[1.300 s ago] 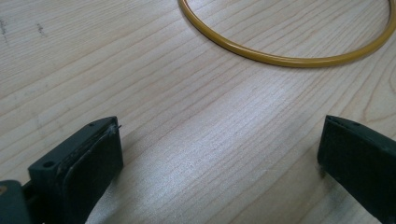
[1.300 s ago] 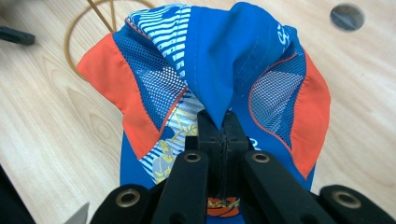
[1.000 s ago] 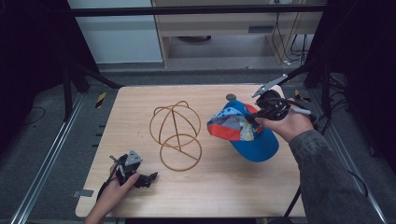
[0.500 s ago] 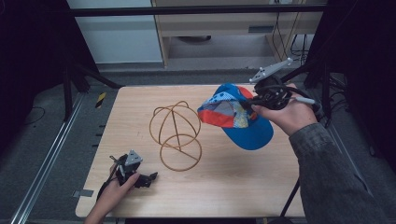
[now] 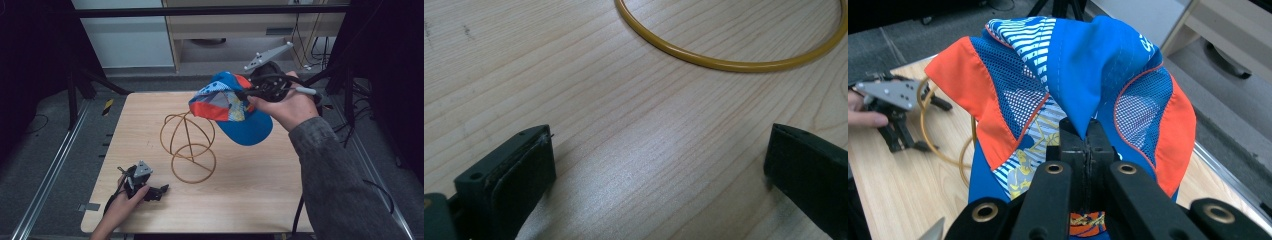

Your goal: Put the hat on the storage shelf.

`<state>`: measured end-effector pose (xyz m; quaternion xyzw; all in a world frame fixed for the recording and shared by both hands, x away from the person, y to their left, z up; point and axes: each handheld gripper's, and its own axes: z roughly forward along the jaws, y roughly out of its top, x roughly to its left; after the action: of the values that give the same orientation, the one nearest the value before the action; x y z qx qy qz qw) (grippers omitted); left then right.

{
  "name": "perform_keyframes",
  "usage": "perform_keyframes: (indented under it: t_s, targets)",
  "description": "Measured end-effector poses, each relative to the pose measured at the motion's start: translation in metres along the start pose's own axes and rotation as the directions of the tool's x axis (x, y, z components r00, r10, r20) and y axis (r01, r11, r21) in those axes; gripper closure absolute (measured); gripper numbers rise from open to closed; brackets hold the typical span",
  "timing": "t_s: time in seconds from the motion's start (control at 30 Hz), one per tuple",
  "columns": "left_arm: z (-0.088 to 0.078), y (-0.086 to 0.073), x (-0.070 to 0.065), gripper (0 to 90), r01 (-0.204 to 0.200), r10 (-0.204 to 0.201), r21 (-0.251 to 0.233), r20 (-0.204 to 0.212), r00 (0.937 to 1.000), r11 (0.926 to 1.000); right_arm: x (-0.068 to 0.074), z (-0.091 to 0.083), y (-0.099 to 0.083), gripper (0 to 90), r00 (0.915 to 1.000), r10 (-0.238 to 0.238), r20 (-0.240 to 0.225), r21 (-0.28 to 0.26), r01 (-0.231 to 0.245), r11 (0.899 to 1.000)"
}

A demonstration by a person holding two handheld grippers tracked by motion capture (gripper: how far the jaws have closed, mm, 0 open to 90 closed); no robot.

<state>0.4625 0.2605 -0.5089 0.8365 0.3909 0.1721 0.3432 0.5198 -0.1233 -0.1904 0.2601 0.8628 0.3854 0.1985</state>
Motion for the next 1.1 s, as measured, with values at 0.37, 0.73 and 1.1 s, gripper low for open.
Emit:
perform_keyframes:
  t_s: [0.37,0.73,1.1]
  targets:
    - [0.000,0.000,0.000,0.0,0.000,0.000,0.000,-0.001,1.0000,1.0000,0.015,0.035,0.041,90.0,0.9973,-0.053,-0.050,0.011,0.053,0.999]
    - [0.000,0.000,0.000,0.0,0.000,0.000,-0.002,-0.002,1.0000,1.0000,0.032,0.068,0.063,90.0,0.9910,-0.089,-0.101,0.045,0.093,0.995]
    - [0.000,0.000,0.000,0.0,0.000,0.000,-0.002,-0.002,1.0000,1.0000,0.045,0.086,0.067,90.0,0.9849,-0.113,-0.131,0.066,0.122,0.990]
